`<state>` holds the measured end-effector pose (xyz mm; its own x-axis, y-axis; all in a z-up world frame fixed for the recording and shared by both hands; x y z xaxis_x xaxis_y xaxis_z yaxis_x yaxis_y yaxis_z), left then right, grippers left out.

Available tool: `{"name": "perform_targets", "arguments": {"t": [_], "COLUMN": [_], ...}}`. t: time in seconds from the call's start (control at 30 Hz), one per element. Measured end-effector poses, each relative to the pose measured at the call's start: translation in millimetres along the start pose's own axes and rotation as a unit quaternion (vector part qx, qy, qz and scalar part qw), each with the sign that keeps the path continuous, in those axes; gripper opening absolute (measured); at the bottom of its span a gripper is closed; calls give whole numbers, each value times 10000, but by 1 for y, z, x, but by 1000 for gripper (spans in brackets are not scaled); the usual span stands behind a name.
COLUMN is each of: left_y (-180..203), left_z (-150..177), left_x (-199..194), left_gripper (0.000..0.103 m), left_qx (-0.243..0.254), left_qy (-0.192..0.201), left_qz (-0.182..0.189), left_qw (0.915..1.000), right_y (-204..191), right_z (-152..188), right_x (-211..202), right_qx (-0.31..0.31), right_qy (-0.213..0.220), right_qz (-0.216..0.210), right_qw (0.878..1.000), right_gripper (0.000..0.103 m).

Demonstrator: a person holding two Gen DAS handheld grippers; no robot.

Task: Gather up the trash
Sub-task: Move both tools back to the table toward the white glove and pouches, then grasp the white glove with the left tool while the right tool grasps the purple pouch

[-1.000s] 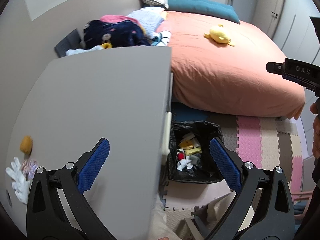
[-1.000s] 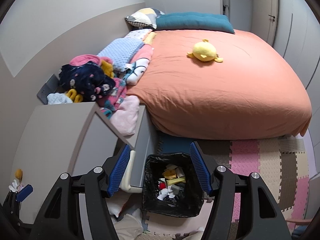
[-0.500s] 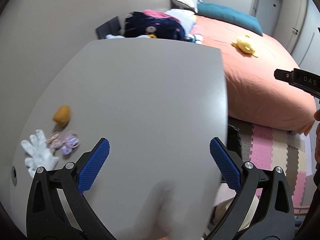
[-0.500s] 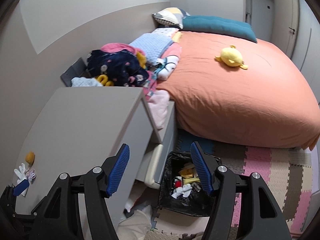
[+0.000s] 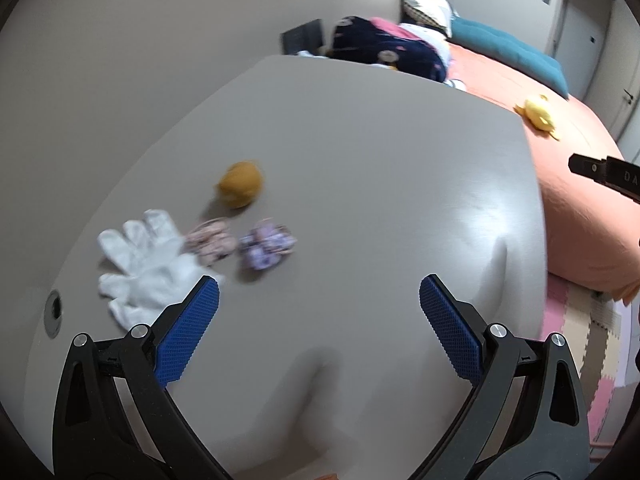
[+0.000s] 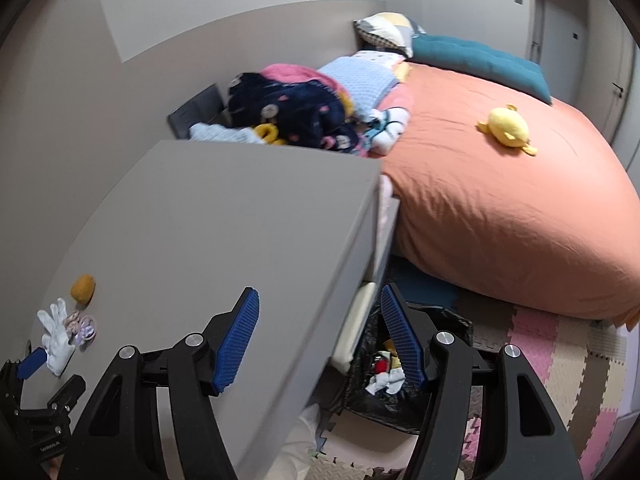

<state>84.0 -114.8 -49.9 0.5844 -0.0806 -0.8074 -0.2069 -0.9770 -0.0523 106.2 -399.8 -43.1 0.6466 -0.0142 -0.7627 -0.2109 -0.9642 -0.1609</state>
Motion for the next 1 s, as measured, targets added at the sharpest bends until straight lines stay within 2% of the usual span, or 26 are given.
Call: {"name": "perform_targets", "arguments": {"t": [0.33, 0.57, 0.77, 1.0], "left_y": [-76, -112, -124, -125], "left_z": [16, 20, 23, 26], "left_x": [5, 21, 33, 39], "left_gripper": [97, 97, 97, 95], "left_qx": [-457, -781, -772, -639], "left_qy": [-106, -238, -337, -361], "left_qz": [-352, -386, -407, -424], "left_qw": [9983, 9959, 9956, 9964], "right_y": [-75, -120, -174, -225], "right_z": [12, 22, 38, 53], "right_x": [12, 17, 22, 30], "right_qx": [-513, -769, -1139, -1567], "right_qy": [-151, -300, -547, -696], "right_qz": [-257, -542, -1014, -1201], "right_qw": [9982, 9951, 9868, 9778], "right_gripper": [65, 65, 65, 65]}}
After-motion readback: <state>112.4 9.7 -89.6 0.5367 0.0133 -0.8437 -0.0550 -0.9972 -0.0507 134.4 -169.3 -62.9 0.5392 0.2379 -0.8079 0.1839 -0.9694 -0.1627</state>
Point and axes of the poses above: each gripper's, at about its wrist camera, not at the fingertips, and x roughly the way its jaws point, y to its right, z to its underside, the point moved 3 cm from there along x, roughly the way its jaws point, and after that the axes turned 2 degrees about y, right-handed, at the moved point
